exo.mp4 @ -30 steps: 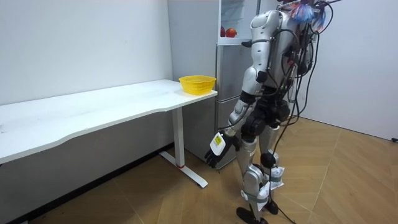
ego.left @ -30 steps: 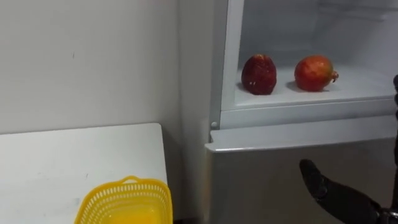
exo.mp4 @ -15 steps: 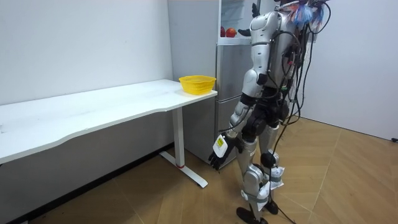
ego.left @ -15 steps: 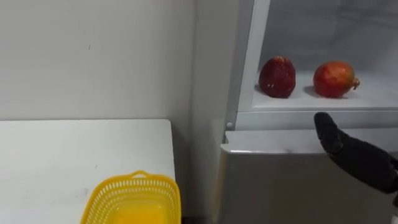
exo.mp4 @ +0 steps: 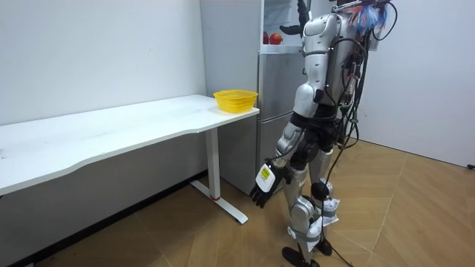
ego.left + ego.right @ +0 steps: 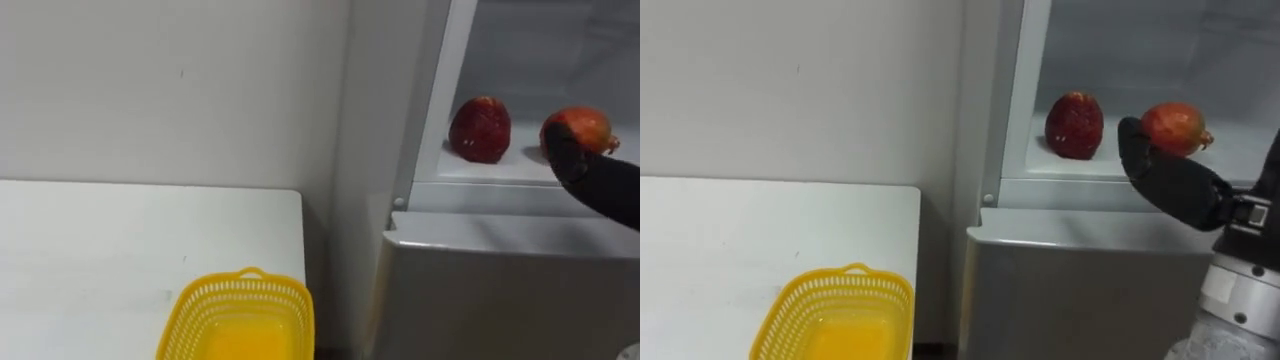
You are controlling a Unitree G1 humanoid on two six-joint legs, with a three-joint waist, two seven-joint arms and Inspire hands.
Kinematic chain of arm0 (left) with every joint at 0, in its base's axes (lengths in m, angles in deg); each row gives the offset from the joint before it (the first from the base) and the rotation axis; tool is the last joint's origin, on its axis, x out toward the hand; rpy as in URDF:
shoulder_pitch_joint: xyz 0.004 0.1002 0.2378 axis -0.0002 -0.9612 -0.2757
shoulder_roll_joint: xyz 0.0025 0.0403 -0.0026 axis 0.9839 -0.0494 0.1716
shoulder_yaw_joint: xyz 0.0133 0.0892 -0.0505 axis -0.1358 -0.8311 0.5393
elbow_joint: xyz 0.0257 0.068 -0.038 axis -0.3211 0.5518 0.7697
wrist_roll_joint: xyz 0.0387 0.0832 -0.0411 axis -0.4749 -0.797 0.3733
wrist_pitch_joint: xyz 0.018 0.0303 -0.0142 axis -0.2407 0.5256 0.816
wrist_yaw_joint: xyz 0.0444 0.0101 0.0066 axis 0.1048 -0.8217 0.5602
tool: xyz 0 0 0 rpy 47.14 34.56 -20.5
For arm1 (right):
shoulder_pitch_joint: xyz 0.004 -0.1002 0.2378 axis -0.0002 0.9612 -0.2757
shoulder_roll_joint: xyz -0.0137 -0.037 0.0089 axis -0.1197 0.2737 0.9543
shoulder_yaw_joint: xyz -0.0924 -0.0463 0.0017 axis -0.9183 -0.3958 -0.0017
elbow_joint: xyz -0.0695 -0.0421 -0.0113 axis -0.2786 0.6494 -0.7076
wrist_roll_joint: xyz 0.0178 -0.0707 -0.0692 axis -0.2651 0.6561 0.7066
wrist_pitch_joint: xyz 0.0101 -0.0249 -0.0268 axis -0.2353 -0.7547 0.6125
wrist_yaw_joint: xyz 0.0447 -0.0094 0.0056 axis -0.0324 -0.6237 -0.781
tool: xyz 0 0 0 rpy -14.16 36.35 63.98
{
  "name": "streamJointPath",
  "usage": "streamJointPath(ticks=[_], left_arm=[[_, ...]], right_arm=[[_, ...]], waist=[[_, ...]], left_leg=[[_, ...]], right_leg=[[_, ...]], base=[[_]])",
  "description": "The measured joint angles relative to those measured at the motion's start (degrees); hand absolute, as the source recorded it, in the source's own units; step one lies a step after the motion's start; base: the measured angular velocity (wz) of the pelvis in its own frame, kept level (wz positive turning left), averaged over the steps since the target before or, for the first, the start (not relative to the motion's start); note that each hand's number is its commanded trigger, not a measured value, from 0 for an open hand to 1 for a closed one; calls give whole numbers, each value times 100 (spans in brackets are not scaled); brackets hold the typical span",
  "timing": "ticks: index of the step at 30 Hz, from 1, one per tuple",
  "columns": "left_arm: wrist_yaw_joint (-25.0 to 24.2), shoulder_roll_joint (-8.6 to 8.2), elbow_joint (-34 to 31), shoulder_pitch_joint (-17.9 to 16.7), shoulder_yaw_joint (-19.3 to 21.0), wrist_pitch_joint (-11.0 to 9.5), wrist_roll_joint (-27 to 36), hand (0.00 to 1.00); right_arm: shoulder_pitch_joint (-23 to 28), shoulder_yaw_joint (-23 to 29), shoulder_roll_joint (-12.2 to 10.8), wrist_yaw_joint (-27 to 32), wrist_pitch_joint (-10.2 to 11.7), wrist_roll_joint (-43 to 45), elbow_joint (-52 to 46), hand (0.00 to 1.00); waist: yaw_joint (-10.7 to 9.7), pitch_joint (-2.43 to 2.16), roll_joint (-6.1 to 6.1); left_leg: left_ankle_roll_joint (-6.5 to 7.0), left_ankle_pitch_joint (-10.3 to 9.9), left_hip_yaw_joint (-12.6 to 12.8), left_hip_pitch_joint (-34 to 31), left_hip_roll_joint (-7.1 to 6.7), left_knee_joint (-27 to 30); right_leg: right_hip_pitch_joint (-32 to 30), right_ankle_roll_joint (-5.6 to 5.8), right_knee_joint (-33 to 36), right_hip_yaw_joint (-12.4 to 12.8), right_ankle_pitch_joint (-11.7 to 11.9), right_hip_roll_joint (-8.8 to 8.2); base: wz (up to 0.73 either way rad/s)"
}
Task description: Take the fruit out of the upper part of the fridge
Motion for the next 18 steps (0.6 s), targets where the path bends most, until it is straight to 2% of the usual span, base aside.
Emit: streamJointPath(ticks=[2,11,18], left_arm=[[-54,-1,-2,1,-35,110,-48,0],[-200,-9,-98,42,-35,218,-52,0],[-219,-7,-283,-17,-31,229,-55,0]], right_arm=[[-35,-7,2,-33,-45,-4,58,0],[-432,-47,100,-230,-256,-11,70,0],[-602,-178,121,-396,-257,-5,89,0]], waist=[[43,-6,-7],[127,-4,30],[132,2,48]], left_leg=[[0,0,-23,-8,-1,5],[-1,1,-156,-96,-5,89],[-1,1,-177,-111,-15,109]], right_leg=[[4,0,0,-41,0,0],[23,-2,17,-186,2,-15],[34,-2,13,-171,2,-21]], base=[[5],[8],[0]])
